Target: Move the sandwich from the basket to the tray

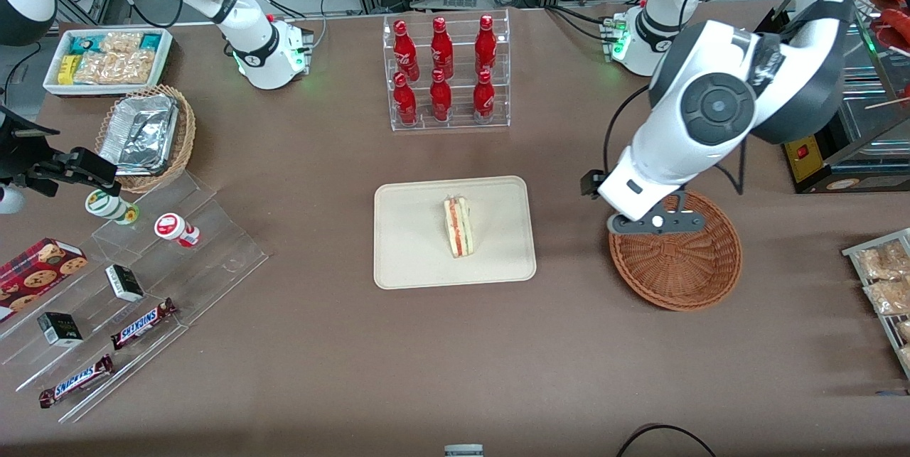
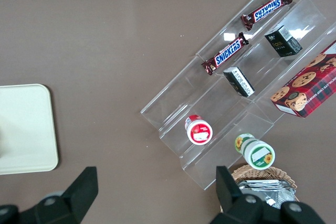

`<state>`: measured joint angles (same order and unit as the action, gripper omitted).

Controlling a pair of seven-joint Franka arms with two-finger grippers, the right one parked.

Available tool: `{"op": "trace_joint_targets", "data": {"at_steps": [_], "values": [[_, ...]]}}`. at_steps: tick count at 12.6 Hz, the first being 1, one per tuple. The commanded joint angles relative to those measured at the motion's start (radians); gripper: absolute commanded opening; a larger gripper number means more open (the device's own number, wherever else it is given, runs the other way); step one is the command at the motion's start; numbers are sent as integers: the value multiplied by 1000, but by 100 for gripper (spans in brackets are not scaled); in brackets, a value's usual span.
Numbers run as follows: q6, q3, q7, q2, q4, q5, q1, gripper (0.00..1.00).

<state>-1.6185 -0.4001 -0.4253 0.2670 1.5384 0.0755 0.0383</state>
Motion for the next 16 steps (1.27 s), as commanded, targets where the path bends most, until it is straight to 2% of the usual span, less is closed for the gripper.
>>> {"op": "trace_joint_targets", "data": {"at_steps": [1,5,8,13,16], "values": [[34,1,113,-58,42,-23,-63,100],[127,101,305,-149,57,-77,-77,100],[228,196,423,-209,48,-77,-72,100],[354,280,441,-242,-12,-69,-64,100],[354,323,441,-275,-3,-63,-63,100]]}}
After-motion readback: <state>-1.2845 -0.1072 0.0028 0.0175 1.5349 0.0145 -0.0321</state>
